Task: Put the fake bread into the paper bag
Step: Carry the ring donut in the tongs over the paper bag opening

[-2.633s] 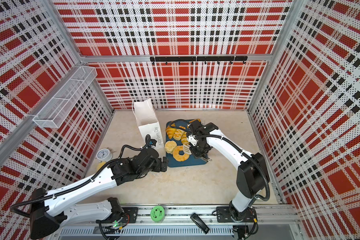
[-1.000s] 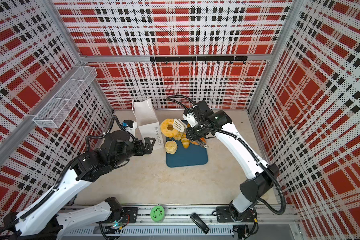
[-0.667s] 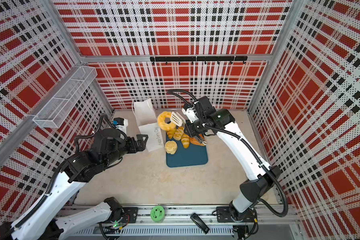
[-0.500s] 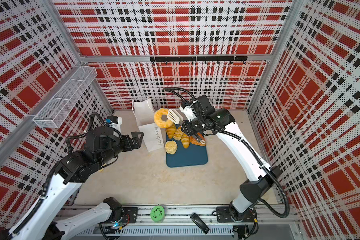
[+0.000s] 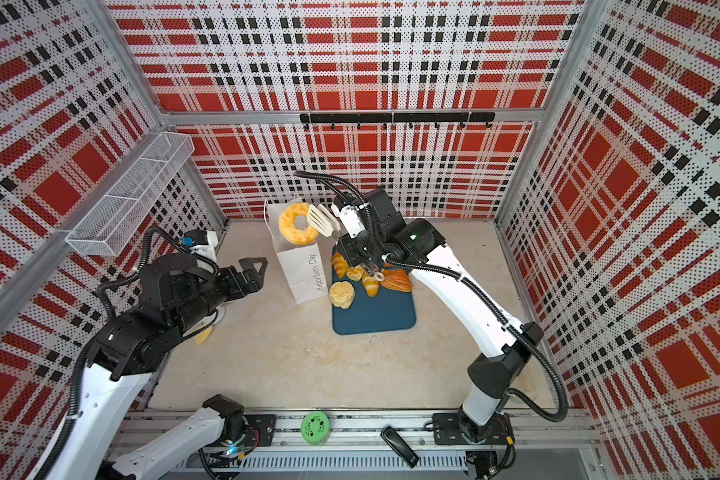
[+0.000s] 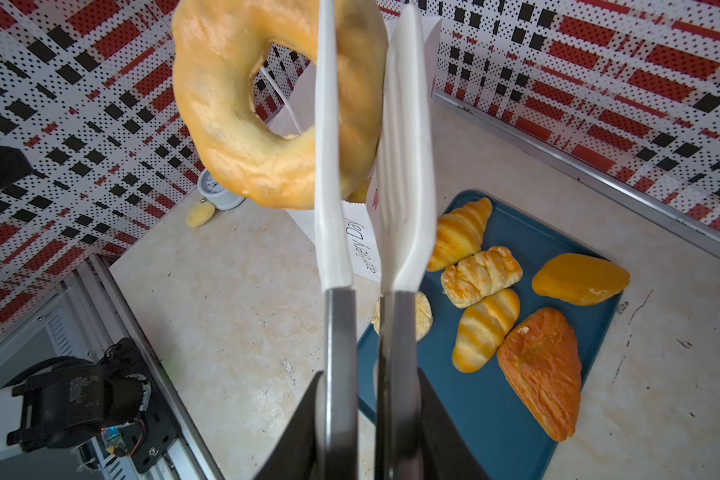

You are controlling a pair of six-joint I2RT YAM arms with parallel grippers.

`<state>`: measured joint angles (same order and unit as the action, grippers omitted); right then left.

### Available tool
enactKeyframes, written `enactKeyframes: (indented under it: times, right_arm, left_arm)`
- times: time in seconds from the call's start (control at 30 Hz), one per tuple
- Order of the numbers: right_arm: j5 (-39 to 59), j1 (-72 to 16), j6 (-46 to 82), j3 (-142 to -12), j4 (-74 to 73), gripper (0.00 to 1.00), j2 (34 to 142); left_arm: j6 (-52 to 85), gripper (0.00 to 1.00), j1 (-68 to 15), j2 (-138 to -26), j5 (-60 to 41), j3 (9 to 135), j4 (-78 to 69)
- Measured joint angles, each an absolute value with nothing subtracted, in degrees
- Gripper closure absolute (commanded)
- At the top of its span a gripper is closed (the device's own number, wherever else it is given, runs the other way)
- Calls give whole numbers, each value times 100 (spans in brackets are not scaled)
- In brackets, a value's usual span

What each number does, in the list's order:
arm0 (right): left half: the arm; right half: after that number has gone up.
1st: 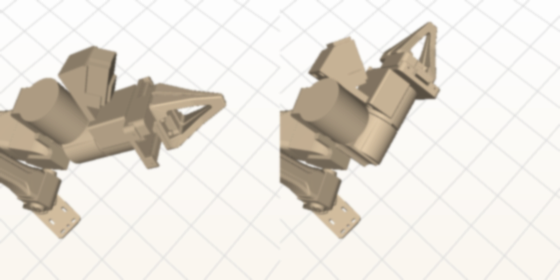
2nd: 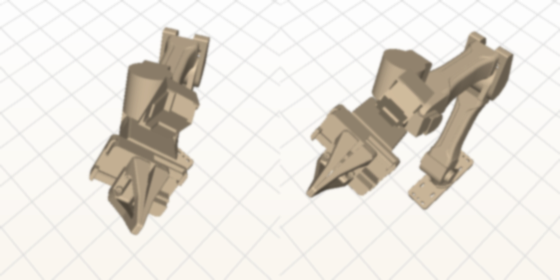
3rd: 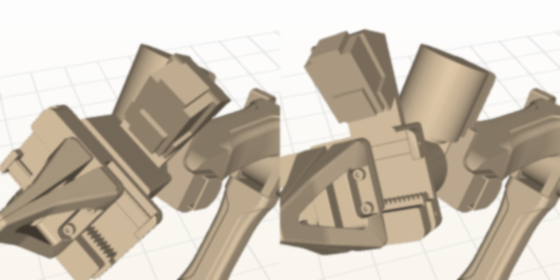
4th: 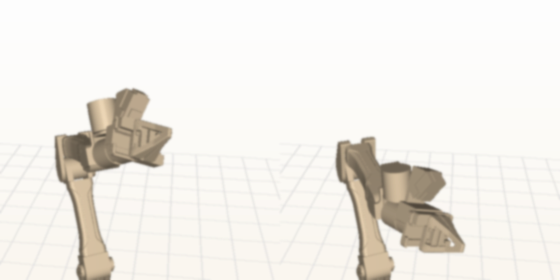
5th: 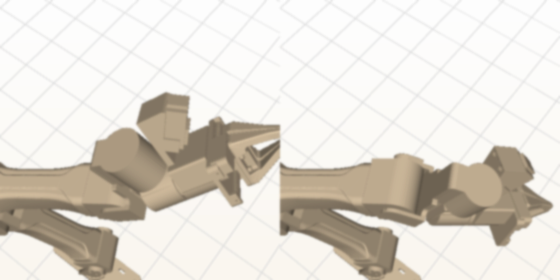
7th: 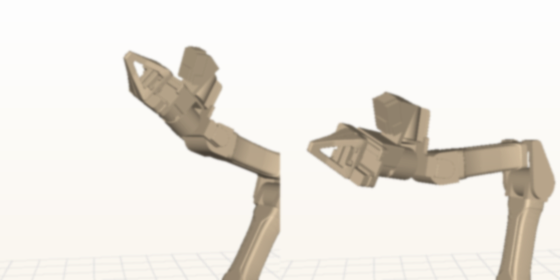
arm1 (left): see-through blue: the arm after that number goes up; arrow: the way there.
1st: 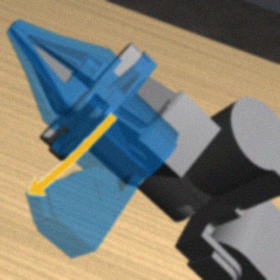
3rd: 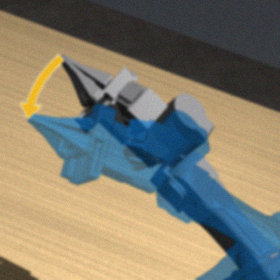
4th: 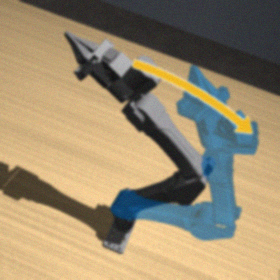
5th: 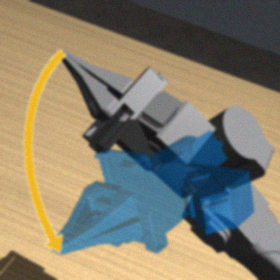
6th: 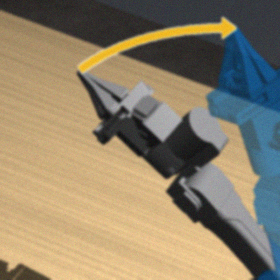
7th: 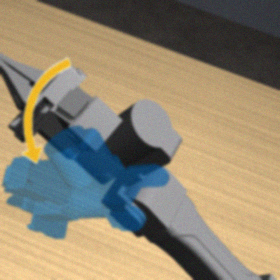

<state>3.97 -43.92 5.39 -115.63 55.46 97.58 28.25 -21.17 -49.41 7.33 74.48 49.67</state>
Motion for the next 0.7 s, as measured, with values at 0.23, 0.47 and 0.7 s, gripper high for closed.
enactKeyframes:
  times: [0.23,0.47,0.7]
  right_arm:
    - [-47,-4626,523,-11566,5076,67,10025]
    - [-390,-4703,401,-11574,4862,67,10337]
    - [-766,-4753,207,-11574,4748,66,10436]
  left_arm:
    - [2834,1,-1868,-4871,451,7312,4974]
    - [2862,1,-1865,-4862,309,7201,4978]
    - [2893,1,-1865,-4814,283,7168,4980]
